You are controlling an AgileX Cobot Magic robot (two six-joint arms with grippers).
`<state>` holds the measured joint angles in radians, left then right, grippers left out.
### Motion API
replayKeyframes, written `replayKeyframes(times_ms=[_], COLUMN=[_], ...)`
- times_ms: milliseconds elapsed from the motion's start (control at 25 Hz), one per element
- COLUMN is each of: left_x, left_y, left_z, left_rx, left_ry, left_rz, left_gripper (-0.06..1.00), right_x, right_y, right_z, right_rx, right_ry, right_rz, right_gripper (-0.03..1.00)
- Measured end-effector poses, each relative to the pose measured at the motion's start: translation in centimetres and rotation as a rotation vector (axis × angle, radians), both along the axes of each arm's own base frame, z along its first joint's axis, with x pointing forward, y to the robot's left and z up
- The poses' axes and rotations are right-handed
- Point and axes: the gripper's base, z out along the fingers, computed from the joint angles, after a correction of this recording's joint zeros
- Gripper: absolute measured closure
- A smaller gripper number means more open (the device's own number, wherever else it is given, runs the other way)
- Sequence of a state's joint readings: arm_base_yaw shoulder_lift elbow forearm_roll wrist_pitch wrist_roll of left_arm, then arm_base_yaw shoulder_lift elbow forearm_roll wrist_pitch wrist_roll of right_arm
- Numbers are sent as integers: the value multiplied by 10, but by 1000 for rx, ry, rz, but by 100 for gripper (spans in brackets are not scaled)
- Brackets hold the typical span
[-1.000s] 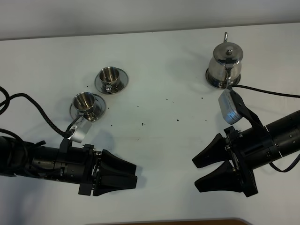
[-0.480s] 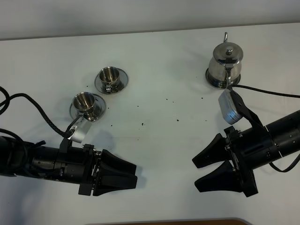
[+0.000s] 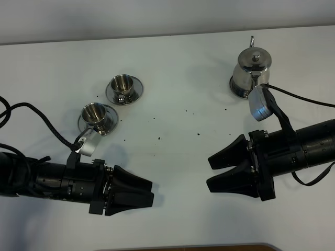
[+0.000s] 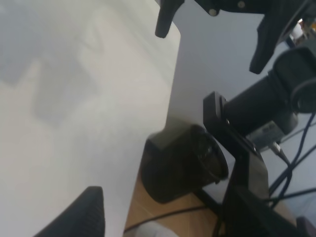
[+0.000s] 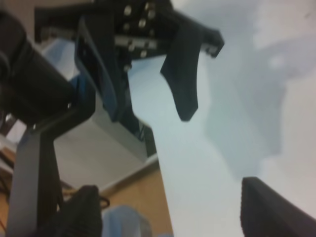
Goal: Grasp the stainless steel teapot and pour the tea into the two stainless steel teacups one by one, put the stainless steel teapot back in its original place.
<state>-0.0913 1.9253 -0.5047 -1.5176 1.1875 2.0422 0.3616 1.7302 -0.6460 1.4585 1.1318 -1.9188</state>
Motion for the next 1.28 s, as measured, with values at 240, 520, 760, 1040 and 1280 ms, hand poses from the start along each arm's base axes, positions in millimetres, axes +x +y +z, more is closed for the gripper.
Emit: replayKeyframes(times_ms=[240,520,760,1040,1280], left_x=[8,44,71,98,93], left_y=[-1,-4,-3,0,12], left_z=[2,18,34,61,119], left_rx=[-10,22,156,293,514], left_ry=[36,197,332,455,408], left_rz=[60,74,19,70,150], left_gripper=[36,36,36,36,36], right_x=[6,31,48,58,55], right_y=[2,9,9,-3,-12], right_z=[3,19,31,48,66], right_rx=[32,14,-117,-323,-380], right_ry=[15,-28,-85,-156,-202], right_rz=[-73,-118,-125,-228,-313], right_gripper=[38,38,38,38,38])
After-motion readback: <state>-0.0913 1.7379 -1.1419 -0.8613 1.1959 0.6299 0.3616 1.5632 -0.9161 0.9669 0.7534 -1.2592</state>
